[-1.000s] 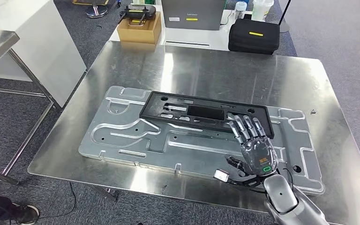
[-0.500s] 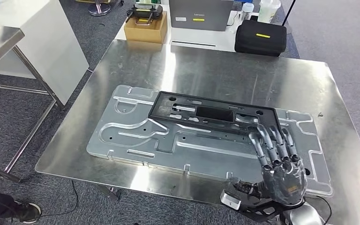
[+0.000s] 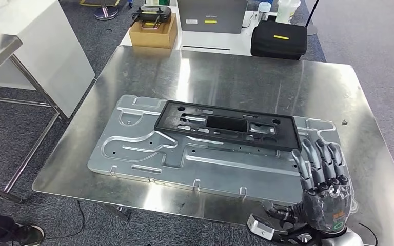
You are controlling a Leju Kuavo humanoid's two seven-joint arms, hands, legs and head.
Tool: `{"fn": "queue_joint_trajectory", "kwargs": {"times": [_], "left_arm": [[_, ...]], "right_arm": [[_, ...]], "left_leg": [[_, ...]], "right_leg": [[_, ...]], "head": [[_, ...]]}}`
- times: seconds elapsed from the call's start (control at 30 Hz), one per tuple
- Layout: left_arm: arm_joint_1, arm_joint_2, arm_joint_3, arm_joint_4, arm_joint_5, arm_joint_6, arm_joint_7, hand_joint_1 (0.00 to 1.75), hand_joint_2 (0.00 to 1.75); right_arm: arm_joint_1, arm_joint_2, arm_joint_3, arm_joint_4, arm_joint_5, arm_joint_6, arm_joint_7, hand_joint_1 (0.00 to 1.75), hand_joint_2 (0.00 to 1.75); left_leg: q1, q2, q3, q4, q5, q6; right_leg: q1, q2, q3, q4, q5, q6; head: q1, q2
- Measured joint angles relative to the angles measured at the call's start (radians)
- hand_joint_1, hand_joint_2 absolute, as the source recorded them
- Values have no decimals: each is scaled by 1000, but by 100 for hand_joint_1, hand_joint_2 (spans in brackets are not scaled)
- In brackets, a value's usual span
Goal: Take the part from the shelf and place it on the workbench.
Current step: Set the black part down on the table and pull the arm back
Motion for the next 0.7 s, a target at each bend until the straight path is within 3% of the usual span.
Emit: {"fn": "queue_joint_trajectory", "kwargs": {"times": [0.07,0.17,0.23,0.3,0.33,0.37,0.4,0.47,0.53,0.63,0.7], "left_arm": [[1,0,3,0,4,12,1,0,0],[6,-1,7,0,6,39,6,0,0],[5,-1,8,0,5,55,11,0,0],[6,-2,9,0,6,64,14,0,0],[8,-2,9,0,6,66,16,0,0],[9,-2,10,0,7,69,18,0,0],[11,-2,10,0,7,71,20,0,0],[14,-2,11,0,8,79,22,0,0],[15,-3,13,0,12,90,23,0,0],[18,-4,20,0,17,102,23,0,0],[21,-4,26,0,20,104,23,0,0]], "right_arm": [[9,74,-51,-8,-116,0,-117,0,0],[30,138,-73,-22,-231,0,-133,0,0],[46,171,-74,-27,-283,0,-133,0,0],[65,197,-73,-30,-325,0,-134,0,0],[75,207,-70,-32,-349,0,-134,0,0],[84,214,-67,-34,-375,0,-134,0,0],[92,220,-63,-38,-402,0,-134,0,0],[107,231,-54,-47,-452,0,-134,0,0],[123,243,-46,-57,-500,0,-134,0,0],[156,264,-40,-73,-553,0,-136,0,0],[170,276,-35,-79,-576,0,-136,0,0]], "left_leg": [[-4,-1,12,-28,3,9],[-2,1,14,-38,15,30],[0,4,13,-44,23,40],[-2,6,7,-42,26,44],[-3,7,3,-40,27,45],[-4,7,0,-37,28,45],[-4,7,-3,-34,28,44],[-6,6,-7,-29,29,41],[-10,5,-12,-25,33,32],[-9,4,-19,-23,39,11],[-7,3,-37,15,-5,1]], "right_leg": [[3,0,-1,2,0,10],[-1,0,-6,19,-15,24],[-2,0,-40,104,-76,30],[-2,-1,-91,231,-143,34],[-2,-1,-103,267,-155,35],[-2,-1,-99,270,-148,34],[-2,-1,-76,234,-124,33],[0,0,-1,99,-68,27],[4,0,40,13,-41,18],[7,0,32,2,-28,0],[3,-3,21,-2,-13,-15]], "head": [[0,0],[1,0],[1,0],[1,0],[1,0],[1,0],[1,0],[1,0],[1,0],[0,0],[0,0]]}}
